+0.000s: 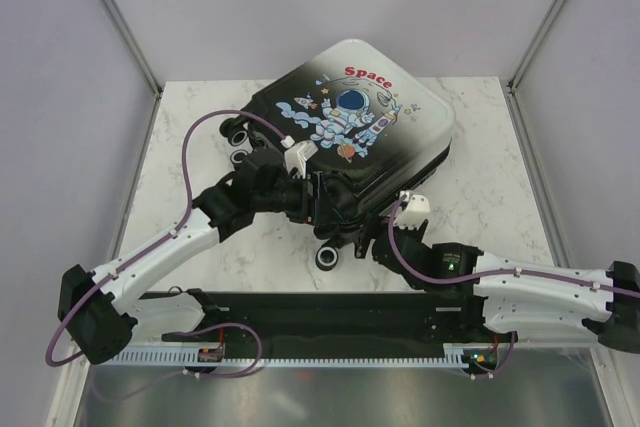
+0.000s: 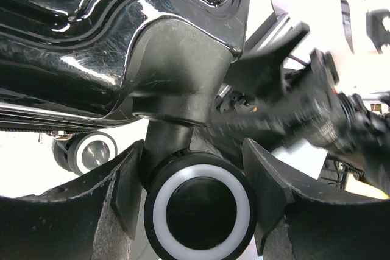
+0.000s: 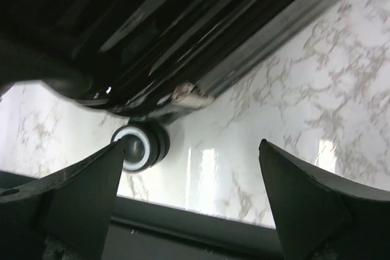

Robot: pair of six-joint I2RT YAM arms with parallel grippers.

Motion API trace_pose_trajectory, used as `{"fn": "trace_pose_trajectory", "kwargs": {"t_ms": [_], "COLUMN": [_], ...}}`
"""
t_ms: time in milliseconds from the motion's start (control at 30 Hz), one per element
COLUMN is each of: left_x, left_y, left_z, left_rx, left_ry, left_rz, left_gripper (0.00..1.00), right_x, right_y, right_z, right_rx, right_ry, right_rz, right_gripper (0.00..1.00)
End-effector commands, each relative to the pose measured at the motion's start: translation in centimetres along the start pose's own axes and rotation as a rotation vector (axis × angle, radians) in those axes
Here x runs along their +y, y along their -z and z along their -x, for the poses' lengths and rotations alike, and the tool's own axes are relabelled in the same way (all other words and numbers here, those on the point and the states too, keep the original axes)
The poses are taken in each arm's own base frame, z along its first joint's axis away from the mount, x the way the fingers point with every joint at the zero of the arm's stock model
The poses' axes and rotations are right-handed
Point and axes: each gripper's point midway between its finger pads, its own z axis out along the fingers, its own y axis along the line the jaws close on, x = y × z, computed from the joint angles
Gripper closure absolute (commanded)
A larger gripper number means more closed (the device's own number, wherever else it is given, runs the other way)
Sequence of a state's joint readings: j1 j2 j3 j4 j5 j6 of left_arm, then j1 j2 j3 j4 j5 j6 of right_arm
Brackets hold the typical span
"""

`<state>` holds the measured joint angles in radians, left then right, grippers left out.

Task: Pack the luggage
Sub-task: Zip the luggage at the center of the board.

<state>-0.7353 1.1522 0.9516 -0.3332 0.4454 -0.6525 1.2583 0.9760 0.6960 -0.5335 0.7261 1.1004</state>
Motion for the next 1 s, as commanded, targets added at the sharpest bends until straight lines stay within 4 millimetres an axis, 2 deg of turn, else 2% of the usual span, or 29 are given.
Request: {"fn": "trace_pose_trajectory", "kwargs": {"t_ms": [0, 33, 67, 100, 133, 167, 233, 267, 333, 367, 667, 733, 933, 967], "left_x": [-5.1, -5.2, -5.3, -5.4, -5.7, -5.6, -5.8, -5.7, -5.8, -5.7, -5.6, -5.7, -5.6, -5.6], "left_y": [1.6, 1.5, 1.4, 1.4, 1.5, 1.4, 1.4, 1.3, 1.3, 1.2, 1.1, 1.1, 1.0, 1.0], "left_z": [5.7, 5.8, 5.9, 6.0, 6.3, 6.5, 6.8, 6.9, 7.1, 7.1, 7.5, 7.5, 7.4, 7.5], "left_rx": [-0.186, -0.185, -0.185, -0.183, -0.189, -0.189, -0.190, -0.186, -0.185, -0.181, -0.191, -0.190, -0.183, -0.184], "left_ry": [-0.139, -0.127, -0.129, -0.128, -0.134, -0.136, -0.145, -0.147, -0.154, -0.153, -0.138, -0.136, -0.125, -0.123], "left_rz": [-0.135, -0.136, -0.137, -0.137, -0.140, -0.136, -0.131, -0.126, -0.121, -0.119, -0.103, -0.104, -0.100, -0.099], "left_gripper": [0.98, 0.98, 0.98, 0.98, 0.98, 0.98, 0.98, 0.98, 0.98, 0.98, 0.98, 0.98, 0.98, 0.98], "right_x": [0.2, -1.4, -0.4, -1.0, -1.4, -0.7, -0.9, -0.4, 0.3, 1.1, 3.2, 3.2, 3.6, 3.5], "right_y": [-1.4, -2.3, -2.2, -2.7, -3.0, -3.1, -3.6, -3.8, -4.0, -4.0, -5.2, -5.5, -6.1, -6.2], "right_z": [2.7, 2.4, 3.2, 2.5, 2.9, 2.8, 2.2, 2.2, 1.3, 1.8, 1.0, 1.0, 2.0, 2.1], "right_rx": [-0.089, -0.098, -0.124, -0.116, -0.126, -0.117, -0.099, -0.100, -0.072, -0.093, -0.066, -0.079, -0.149, -0.156], "right_ry": [0.029, 0.059, 0.026, 0.044, 0.081, 0.082, 0.140, 0.152, 0.201, 0.199, 0.283, 0.297, 0.318, 0.321], "right_rz": [0.074, 0.055, 0.122, 0.131, 0.140, 0.185, 0.208, 0.234, 0.286, 0.321, 0.425, 0.424, 0.424, 0.419], "right_gripper": [0.03, 0.04, 0.07, 0.10, 0.12, 0.15, 0.19, 0.21, 0.21, 0.20, 0.19, 0.21, 0.35, 0.43]}}
